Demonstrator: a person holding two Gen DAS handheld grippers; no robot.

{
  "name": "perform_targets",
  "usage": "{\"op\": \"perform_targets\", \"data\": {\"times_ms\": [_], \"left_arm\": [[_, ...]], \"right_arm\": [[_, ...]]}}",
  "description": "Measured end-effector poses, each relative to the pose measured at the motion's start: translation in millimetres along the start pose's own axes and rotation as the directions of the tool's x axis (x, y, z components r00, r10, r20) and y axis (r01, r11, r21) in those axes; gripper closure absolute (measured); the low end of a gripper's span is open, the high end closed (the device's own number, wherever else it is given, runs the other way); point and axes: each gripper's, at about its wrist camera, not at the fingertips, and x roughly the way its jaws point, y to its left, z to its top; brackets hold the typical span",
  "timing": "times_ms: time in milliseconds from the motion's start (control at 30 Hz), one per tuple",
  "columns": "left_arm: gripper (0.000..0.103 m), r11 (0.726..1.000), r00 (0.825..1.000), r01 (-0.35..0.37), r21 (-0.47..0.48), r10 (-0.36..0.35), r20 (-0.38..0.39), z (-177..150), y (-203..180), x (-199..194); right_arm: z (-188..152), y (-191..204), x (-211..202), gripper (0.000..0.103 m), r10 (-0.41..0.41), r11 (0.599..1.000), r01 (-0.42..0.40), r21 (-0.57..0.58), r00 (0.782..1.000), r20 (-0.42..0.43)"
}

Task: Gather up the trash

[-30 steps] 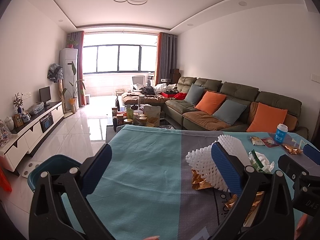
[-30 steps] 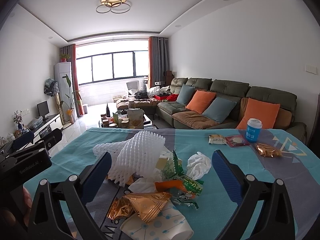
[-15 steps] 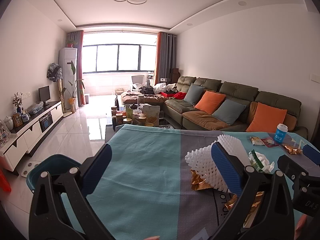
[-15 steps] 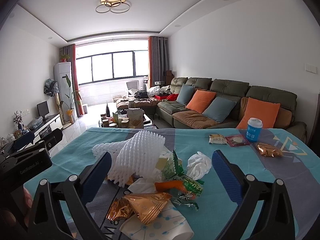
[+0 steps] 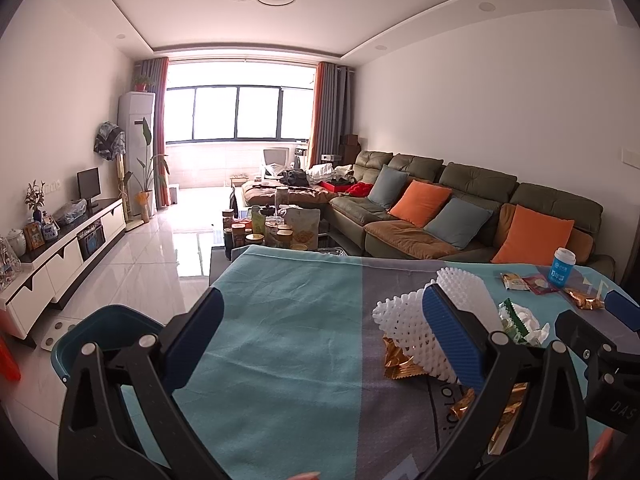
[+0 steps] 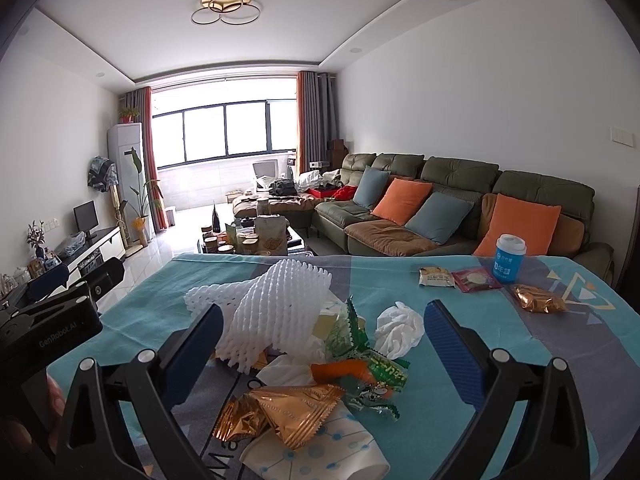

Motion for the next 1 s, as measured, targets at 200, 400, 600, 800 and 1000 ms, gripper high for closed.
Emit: {"op": "perform_targets", "data": {"times_ms": [200, 400, 600, 800, 1000], "left_arm": [[0.005, 1.0, 1.0, 0.007, -0.003, -0.007, -0.001, -3.5, 2.5, 2.5], [0.005, 1.0, 1.0, 0.01, -0.006, -0.01, -0.004, -5.3, 4.9, 2.9], [0.005, 1.0, 0.999, 0.031, -0.006, -0.031, -0.015, -8.8, 4.5, 4.8], [0.005, 0.996, 0.995, 0.09, 0.011, -0.09, -0.043, -9.5, 5.2, 8.7], [0.005, 0.975, 0.97, 0.22, 0.019, -0.217, -0.111, -6.5, 1.6, 22.4]], "right_arm": [[0.1, -0.2, 0.2, 0.006, 0.001, 1.0, -0.001, 0.0, 1.0, -0.001], [-0.8, 1.9, 2.5, 0.006, 0.002, 1.0, -0.002, 0.004, 1.0, -0.006], [-3.6, 0.0, 6.0, 0.006, 0.002, 1.0, -0.002, 0.011, 1.0, -0.018], [-4.3, -7.0, 9.7, 0.006, 0.005, 1.0, -0.004, 0.014, 0.999, -0.044], [-3.2, -22.6, 21.5, 0.006, 0.011, 0.999, -0.007, 0.037, 0.996, -0.092]]}}
